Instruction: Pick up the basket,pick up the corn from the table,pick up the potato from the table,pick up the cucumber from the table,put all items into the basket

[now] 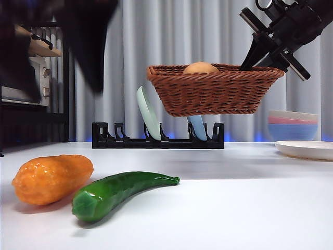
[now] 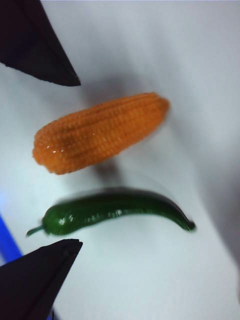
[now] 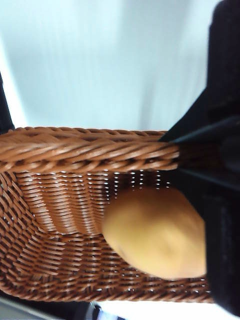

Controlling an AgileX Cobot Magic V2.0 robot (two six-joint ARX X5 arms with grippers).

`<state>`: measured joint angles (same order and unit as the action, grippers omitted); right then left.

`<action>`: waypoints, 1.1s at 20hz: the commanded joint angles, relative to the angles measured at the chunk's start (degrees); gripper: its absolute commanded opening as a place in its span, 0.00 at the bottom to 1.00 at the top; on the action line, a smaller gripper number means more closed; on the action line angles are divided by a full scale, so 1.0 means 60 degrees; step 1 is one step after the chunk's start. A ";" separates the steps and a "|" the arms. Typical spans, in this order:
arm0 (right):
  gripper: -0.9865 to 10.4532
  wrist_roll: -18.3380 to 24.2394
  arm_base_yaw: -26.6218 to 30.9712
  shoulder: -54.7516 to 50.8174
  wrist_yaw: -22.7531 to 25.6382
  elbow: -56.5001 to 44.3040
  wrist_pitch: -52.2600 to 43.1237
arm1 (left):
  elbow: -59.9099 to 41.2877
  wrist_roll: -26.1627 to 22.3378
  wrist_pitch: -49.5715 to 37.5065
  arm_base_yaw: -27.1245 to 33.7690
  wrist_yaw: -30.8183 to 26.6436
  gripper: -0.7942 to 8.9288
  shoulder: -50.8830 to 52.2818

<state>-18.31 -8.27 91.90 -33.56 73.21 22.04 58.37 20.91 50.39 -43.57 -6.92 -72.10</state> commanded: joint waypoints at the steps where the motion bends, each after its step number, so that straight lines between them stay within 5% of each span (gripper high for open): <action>1: 0.08 0.0036 0.0004 -0.0047 -0.0157 0.0036 -0.0175 | -0.0823 0.0342 -0.0951 0.0477 0.0066 0.69 -0.0168; 9: 0.08 0.0033 0.0004 -0.0047 -0.0153 0.0036 -0.0178 | -0.1366 -0.0233 -0.2714 0.1789 0.1235 0.69 -0.1945; 12: 0.08 0.0033 0.0004 -0.0047 -0.0146 0.0036 -0.0178 | -0.1366 -0.0554 -0.2787 0.1774 0.1224 0.49 -0.2353; 15: 0.08 0.0033 0.0004 -0.0047 -0.0146 0.0036 -0.0175 | -0.1366 -0.0831 -0.2823 0.1756 0.1173 0.13 -0.2470; 16: 0.08 0.0033 0.0004 -0.0047 -0.0138 0.0036 -0.0175 | -0.1366 -0.1009 -0.2834 0.1756 0.1173 0.08 -0.2459; 22: 0.08 0.0069 0.0000 -0.0047 -0.0131 0.0036 -0.0095 | -0.1042 -0.0980 -0.1366 0.1355 0.2688 0.07 0.0102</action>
<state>-17.98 -8.27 91.90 -33.65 73.21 22.35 51.59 15.07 42.65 -35.16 8.40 -72.95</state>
